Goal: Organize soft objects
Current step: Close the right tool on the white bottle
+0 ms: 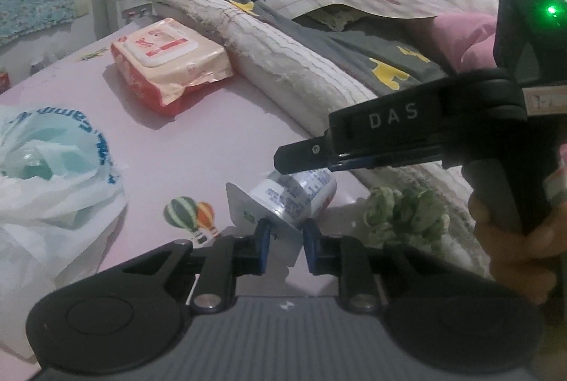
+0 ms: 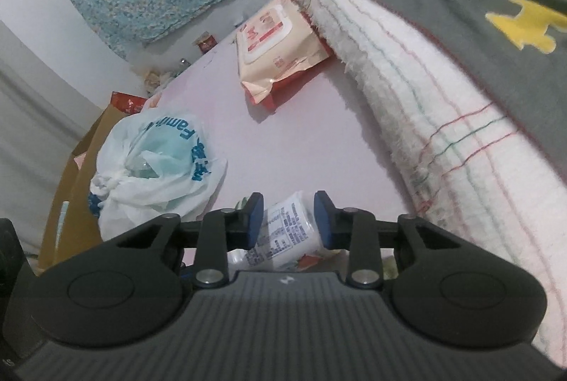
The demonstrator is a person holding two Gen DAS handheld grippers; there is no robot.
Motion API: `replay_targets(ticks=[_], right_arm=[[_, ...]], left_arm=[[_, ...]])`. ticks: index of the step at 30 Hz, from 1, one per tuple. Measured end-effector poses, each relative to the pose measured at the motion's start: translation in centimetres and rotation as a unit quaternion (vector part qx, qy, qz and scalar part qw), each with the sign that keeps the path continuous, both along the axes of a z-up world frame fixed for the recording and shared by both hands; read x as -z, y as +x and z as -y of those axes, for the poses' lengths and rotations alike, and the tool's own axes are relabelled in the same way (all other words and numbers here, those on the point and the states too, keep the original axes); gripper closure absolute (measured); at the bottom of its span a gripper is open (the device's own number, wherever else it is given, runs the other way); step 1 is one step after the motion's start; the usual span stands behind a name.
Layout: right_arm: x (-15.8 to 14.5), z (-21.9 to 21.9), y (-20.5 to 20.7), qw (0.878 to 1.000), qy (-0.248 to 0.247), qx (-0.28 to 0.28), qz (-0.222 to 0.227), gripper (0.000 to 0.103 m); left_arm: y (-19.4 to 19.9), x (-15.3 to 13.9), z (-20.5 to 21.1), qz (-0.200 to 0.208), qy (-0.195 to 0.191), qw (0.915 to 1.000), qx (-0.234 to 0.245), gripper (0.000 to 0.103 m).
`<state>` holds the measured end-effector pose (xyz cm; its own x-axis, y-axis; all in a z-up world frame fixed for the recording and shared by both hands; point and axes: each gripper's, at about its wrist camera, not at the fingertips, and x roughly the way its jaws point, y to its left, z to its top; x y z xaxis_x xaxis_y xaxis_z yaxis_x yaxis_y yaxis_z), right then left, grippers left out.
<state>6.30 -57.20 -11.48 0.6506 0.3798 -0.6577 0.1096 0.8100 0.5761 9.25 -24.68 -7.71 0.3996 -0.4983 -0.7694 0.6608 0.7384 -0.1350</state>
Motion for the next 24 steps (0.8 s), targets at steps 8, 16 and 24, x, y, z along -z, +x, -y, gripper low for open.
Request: replay_targets(ticks=[8,16,24], right_arm=[[1.0,-4.1,0.6,0.999,0.039,-0.031,-0.018,0.072],[3.7,-7.7,1.2,0.985,0.16,-0.053,-0.035,0.072],[5.2,-6.3,1.4,0.979,0.2,-0.017,-0.039,0.069]], left_arm=[[-0.6,-0.7,-3.6,-0.019,0.034,0.9985,-0.039,0.082],[-1.7,-2.6,-7.8,-0.02,0.075,0.9938,-0.08,0.082],[-2.2,-3.9,-5.9,0.005,0.06,0.997,-0.048,0.076]])
